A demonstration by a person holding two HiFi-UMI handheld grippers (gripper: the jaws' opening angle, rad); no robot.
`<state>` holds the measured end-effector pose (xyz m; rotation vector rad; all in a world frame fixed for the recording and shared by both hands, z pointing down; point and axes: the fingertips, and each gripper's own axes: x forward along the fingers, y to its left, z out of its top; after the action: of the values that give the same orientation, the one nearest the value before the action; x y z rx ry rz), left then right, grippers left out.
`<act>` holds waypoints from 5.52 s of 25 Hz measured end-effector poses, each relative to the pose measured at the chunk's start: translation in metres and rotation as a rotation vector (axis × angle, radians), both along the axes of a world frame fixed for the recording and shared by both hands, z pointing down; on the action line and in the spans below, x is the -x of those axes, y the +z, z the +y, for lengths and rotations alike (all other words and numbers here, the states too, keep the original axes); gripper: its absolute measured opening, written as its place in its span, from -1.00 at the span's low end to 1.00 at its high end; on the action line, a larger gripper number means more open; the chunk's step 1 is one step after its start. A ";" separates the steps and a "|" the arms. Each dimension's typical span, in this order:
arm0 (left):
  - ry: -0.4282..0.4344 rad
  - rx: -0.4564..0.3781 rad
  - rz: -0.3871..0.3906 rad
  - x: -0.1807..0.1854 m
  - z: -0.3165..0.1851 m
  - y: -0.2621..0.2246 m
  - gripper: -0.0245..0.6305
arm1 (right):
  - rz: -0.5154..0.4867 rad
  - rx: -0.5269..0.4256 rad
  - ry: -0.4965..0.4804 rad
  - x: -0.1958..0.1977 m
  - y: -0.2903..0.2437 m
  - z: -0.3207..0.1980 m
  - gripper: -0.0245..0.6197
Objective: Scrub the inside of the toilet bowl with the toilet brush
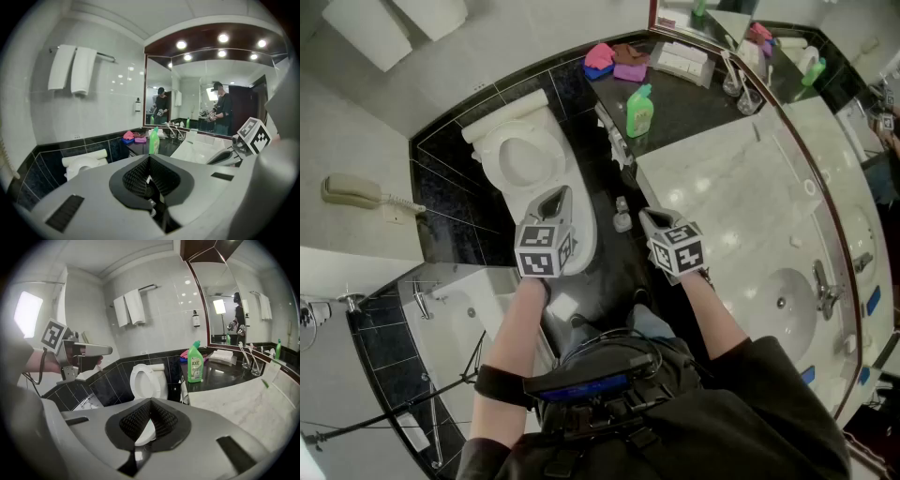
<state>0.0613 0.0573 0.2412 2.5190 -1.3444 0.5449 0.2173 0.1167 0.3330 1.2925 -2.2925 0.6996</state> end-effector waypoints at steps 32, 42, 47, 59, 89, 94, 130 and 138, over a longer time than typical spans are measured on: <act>-0.421 0.152 -0.061 0.214 0.123 0.102 -0.93 | 0.007 -0.005 -0.258 0.176 0.009 0.024 -0.92; -0.376 0.141 -0.057 0.152 0.114 0.105 -0.93 | 0.020 0.052 -0.262 0.135 0.035 0.024 -0.91; -0.308 0.121 -0.063 0.128 0.104 0.110 -0.93 | 0.051 0.115 -0.226 0.124 0.066 0.016 -0.85; -0.076 0.110 -0.022 0.102 0.063 0.138 -0.93 | 0.167 0.330 0.005 0.101 0.170 -0.030 -0.82; -0.130 0.248 -0.033 0.015 -0.032 0.373 -0.93 | 0.315 0.662 0.083 0.008 0.513 -0.160 0.10; -0.140 0.282 -0.013 -0.004 -0.040 0.410 -0.93 | 0.348 0.707 0.067 -0.003 0.560 -0.161 0.13; -0.227 0.358 0.009 0.004 -0.060 0.513 -0.93 | 0.406 0.810 0.031 -0.010 0.675 -0.189 -0.23; -0.214 0.348 0.002 0.009 -0.058 0.509 -0.93 | 0.397 0.773 -0.001 0.000 0.668 -0.189 -0.24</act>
<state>0.0523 -0.0003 0.7502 2.0713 -1.3618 0.6651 0.2170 -0.0720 1.0014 0.9378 -1.4688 1.0712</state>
